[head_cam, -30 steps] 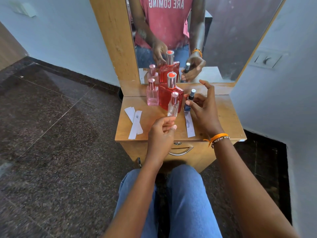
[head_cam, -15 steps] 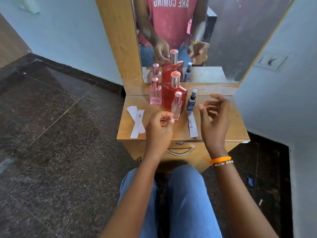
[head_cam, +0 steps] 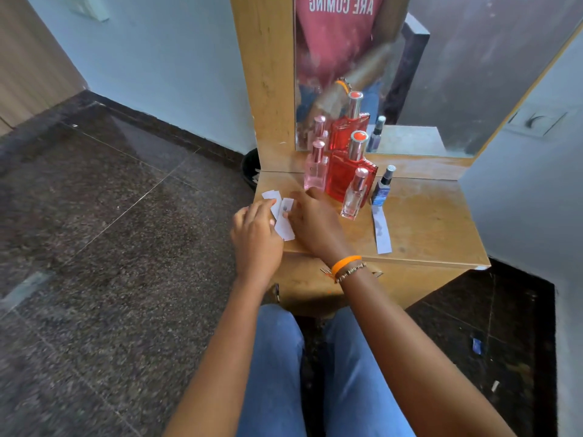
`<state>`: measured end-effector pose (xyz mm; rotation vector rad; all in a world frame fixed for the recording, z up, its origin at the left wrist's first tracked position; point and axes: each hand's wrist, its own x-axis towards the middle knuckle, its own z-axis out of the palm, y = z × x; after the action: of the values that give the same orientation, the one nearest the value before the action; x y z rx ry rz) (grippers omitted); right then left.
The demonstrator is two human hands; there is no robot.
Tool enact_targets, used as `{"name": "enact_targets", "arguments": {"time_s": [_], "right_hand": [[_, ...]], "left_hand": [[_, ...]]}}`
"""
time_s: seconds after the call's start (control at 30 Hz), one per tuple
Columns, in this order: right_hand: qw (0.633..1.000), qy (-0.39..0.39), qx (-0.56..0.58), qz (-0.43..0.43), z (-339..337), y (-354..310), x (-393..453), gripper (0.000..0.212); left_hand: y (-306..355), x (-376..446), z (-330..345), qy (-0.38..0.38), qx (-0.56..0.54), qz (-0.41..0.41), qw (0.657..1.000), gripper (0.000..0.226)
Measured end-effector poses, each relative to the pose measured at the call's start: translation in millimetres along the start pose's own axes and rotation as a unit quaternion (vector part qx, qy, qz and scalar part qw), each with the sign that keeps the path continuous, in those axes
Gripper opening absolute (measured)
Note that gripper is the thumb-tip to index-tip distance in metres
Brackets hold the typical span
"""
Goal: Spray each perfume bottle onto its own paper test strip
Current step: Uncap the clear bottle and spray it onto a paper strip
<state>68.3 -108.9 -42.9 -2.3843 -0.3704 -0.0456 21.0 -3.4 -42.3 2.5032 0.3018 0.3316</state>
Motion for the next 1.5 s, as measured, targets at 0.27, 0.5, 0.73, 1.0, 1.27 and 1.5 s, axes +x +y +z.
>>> {"name": "enact_targets", "arguments": {"time_s": [0.27, 0.5, 0.73, 1.0, 1.27, 1.5], "right_hand": [[0.999, 0.003, -0.037, 0.019, 8.3, -0.4, 10.3, 0.028], [0.998, 0.03, 0.062, 0.014, 6.1, -1.3, 7.1, 0.023], [0.977, 0.105, 0.185, 0.025, -0.2, -4.6, -13.1, 0.042], [0.951, 0.159, 0.262, 0.032, -13.4, -5.7, -36.4, 0.053], [0.95, 0.111, 0.29, 0.006, -41.9, 7.8, -61.0, 0.061], [0.945, 0.047, 0.322, 0.039, -59.9, 30.6, -83.5, 0.043]], "left_hand": [[-9.6, 2.4, 8.1, -0.032, 0.036, 0.018, 0.999, 0.042], [-12.1, 2.6, 8.0, -0.039, 0.023, 0.026, 0.999, 0.046], [-12.6, 6.0, 8.9, -0.042, 0.003, 0.033, 0.999, 0.04], [-4.2, 2.2, 3.4, 0.033, -0.091, 0.054, 0.994, 0.035], [35.7, -8.5, -5.7, -0.066, -0.276, 0.009, 0.959, 0.005], [52.8, -19.3, 8.5, -0.114, -0.374, -0.045, 0.919, 0.01]]}}
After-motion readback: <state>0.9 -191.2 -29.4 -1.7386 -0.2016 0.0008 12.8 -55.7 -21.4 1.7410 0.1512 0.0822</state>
